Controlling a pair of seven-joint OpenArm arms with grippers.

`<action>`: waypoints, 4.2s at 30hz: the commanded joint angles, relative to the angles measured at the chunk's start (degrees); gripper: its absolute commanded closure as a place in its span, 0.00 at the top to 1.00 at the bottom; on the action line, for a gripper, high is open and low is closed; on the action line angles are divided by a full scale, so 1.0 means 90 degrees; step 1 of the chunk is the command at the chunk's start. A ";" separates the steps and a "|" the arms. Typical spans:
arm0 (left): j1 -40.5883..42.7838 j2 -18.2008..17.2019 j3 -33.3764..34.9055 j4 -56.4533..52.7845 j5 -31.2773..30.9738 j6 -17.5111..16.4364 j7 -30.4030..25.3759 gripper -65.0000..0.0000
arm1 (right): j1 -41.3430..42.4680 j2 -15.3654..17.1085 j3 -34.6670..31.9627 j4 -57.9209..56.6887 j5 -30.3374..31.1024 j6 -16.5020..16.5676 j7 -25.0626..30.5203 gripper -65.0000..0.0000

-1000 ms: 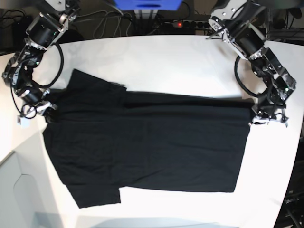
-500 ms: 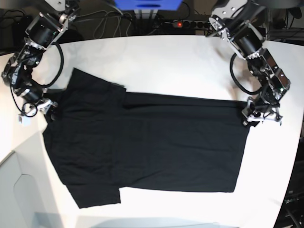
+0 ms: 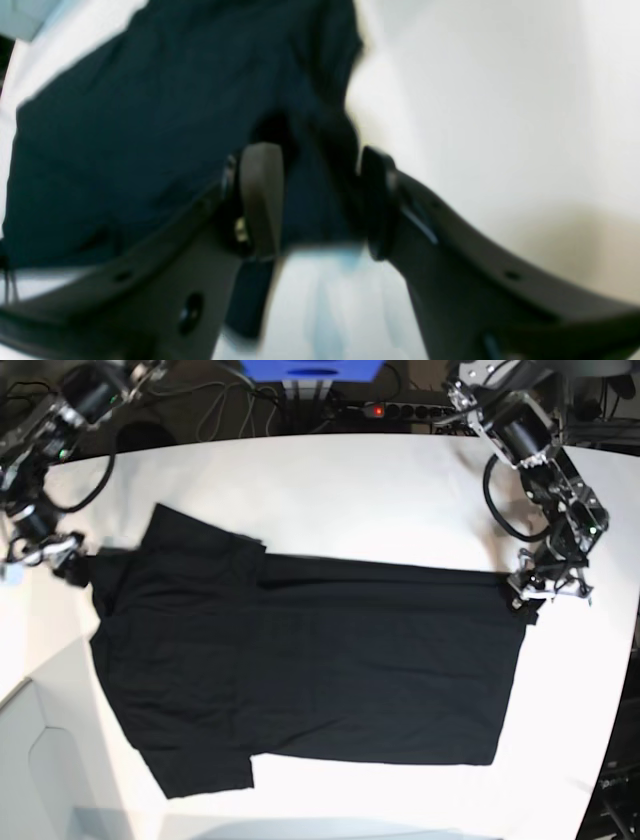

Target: Fold the T-shirt properly

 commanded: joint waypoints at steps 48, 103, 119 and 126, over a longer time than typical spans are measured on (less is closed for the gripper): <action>0.0044 -0.0094 -0.0005 0.0851 -0.0032 -0.0016 -0.0066 0.52 | -0.1131 -0.0855 -0.1021 -0.0605 0.0142 -0.0023 -0.0407 0.32; 0.0083 -0.0094 -0.0005 0.0783 -0.0022 -0.0006 -0.0076 0.52 | 0.2718 -0.0835 -0.2731 -0.3467 0.0113 -0.0033 0.2573 0.00; 0.0083 -0.0055 -0.0005 0.0773 -0.0022 -0.0006 -0.0076 0.52 | 0.2679 -0.0845 -0.2721 -0.3447 0.0152 -0.0033 0.2797 0.42; 0.0219 -0.0075 -0.0005 0.0880 -0.0090 -0.0035 -0.0076 0.52 | 0.2288 -0.0835 -0.2438 -0.2695 0.0318 -0.0033 0.2524 0.44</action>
